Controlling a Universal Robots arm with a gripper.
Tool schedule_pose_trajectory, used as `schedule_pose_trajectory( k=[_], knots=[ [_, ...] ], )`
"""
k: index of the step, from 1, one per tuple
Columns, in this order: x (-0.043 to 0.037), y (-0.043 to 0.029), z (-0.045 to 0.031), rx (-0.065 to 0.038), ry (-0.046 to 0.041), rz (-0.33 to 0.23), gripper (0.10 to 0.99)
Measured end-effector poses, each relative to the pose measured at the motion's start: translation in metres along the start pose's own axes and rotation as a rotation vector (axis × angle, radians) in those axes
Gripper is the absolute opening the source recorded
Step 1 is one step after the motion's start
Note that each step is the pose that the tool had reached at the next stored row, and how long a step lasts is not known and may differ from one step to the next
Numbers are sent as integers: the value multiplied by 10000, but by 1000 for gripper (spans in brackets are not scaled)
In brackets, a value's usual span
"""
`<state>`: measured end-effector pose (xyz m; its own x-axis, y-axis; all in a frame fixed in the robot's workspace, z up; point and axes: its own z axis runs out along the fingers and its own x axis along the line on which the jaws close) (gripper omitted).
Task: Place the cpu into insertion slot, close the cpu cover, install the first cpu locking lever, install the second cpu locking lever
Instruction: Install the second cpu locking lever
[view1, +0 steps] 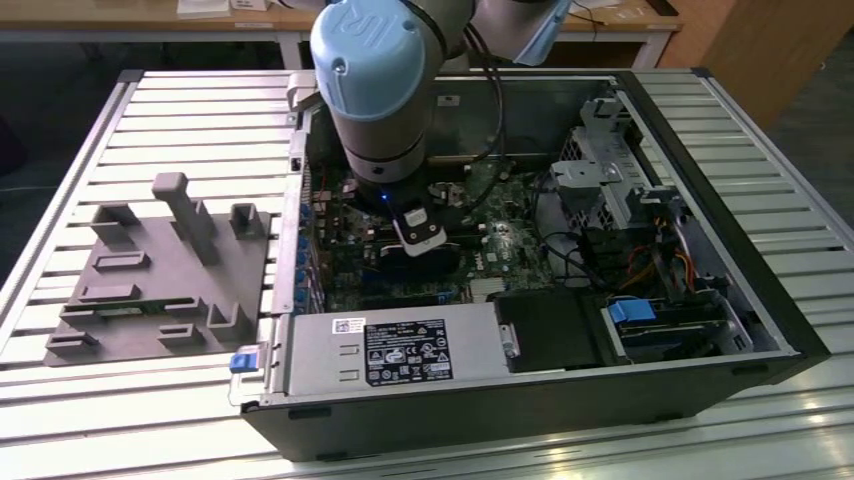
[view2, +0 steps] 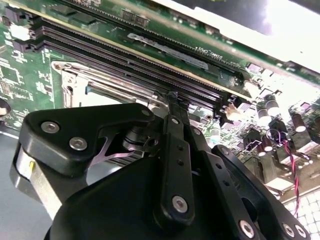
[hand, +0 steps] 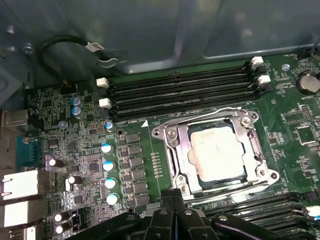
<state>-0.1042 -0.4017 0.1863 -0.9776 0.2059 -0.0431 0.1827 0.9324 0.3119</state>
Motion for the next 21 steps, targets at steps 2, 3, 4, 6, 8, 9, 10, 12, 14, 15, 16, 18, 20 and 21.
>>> schedule_pose_trajectory(
  k=[2, 3, 4, 6, 8, 9, 10, 12, 14, 15, 16, 18, 20, 21],
  knots=[
    [14, 1, 6, 5, 3, -6, 102],
    [17, 3, 7, 7, 4, -7, 102],
    [17, 4, 8, 6, 5, -8, 102],
    [17, 6, 6, 6, 4, -9, 102],
    [16, 15, -13, -2, 1, -8, 102],
    [15, 21, -33, -2, 1, -8, 102],
    [14, 29, -57, 2, 3, -8, 102],
    [12, 44, -105, 2, 0, -9, 102],
    [10, 60, -153, 3, -1, -10, 102],
    [10, 64, -163, 4, -2, -10, 102],
    [9, 64, -162, 1, -3, -10, 102],
    [11, 67, -160, 2, -4, -9, 102],
    [14, 78, -149, 4, -2, -9, 102],
    [16, 83, -137, 1, -3, -10, 102]
  ],
)
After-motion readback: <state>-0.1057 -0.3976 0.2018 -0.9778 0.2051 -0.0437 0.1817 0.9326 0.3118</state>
